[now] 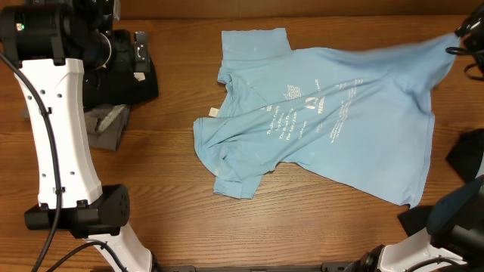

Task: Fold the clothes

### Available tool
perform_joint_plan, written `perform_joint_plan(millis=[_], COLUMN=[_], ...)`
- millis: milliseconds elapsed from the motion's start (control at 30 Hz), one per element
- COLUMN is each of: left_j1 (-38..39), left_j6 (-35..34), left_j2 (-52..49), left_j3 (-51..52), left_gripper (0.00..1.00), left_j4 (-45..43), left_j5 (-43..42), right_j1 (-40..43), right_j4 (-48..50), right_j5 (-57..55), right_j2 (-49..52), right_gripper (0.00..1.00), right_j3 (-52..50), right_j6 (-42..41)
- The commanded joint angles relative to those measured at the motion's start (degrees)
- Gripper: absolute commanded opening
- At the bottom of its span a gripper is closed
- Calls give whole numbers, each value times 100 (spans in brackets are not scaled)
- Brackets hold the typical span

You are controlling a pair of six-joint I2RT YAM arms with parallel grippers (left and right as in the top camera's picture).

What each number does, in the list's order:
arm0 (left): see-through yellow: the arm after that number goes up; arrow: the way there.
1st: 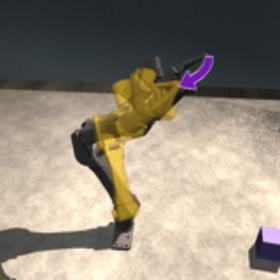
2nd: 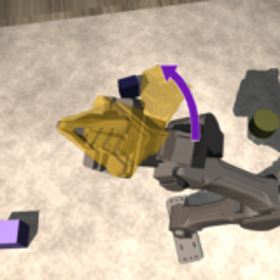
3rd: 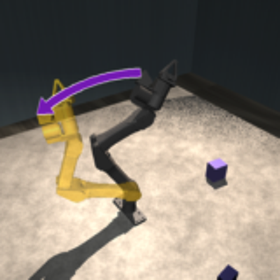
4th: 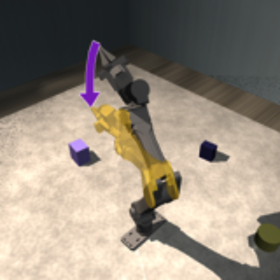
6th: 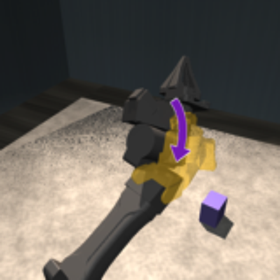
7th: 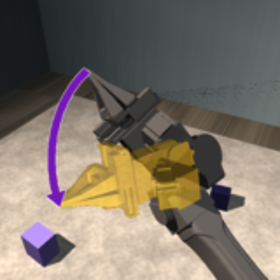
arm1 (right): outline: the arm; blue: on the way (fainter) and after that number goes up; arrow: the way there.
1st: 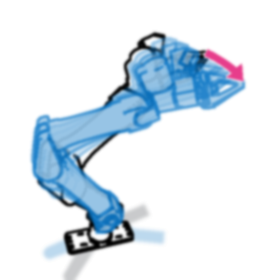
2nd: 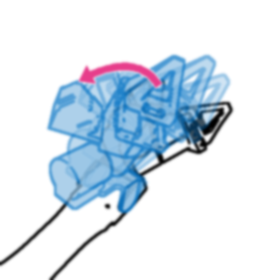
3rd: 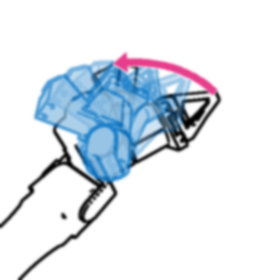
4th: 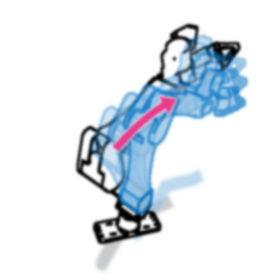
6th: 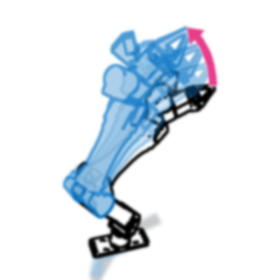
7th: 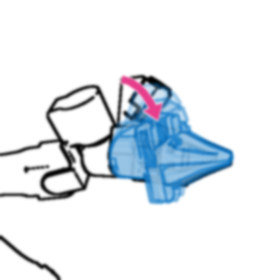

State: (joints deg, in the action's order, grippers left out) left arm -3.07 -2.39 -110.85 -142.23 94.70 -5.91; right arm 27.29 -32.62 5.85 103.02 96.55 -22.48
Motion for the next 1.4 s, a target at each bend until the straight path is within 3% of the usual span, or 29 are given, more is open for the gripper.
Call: perform_joint_plan(millis=[0, 100, 200, 300, 667, 767, 933, 1033, 1267, 1367], left_j1=[68, 214, 452, 730, 1364, 1346, 1241, 1200, 1150, 1108], left_j6=[111, 267, 675, 785, 844, 807, 754, 809, 984, 1016], left_j2=[28, 13, -109, -275, -1506, -1939, -2468, -2518, -2518, -2518], left_j3=[-74, 2, 149, 494, 2435, 2625, 2638, 2638, 2638, 2638], left_gripper=[100, 100, 93, 95, 94, 100, 96, 83, 5, 4], left_j4=[-17, 72, 210, 184, -809, -809, -822, -944, -1187, -1141], left_j5=[-155, -378, -608, -590, -531, -212, -170, -348, -417, -365], right_j1=[-48, -57, -120, -223, -588, -688, -863, -984, -1300, -1373], right_j4=[-542, -1512, -2120, -2603, -3871, -4168, -4247, -4164, -3919, -3801], right_j5=[197, 658, 1051, 1397, 1550, 1545, 1523, 1523, 1198, 1113], right_j2=[-87, -223, -282, -284, -284, -284, -282, -278, -271, -271], right_gripper=[100, 100, 100, 100, 99, 99, 99, 99, 99, 96], right_j3=[70, 70, 70, 70, 63, 39, -142, -319, -848, -1113], right_j6=[-15, -15, -9, 118, 446, 501, 503, 503, 494, 492])
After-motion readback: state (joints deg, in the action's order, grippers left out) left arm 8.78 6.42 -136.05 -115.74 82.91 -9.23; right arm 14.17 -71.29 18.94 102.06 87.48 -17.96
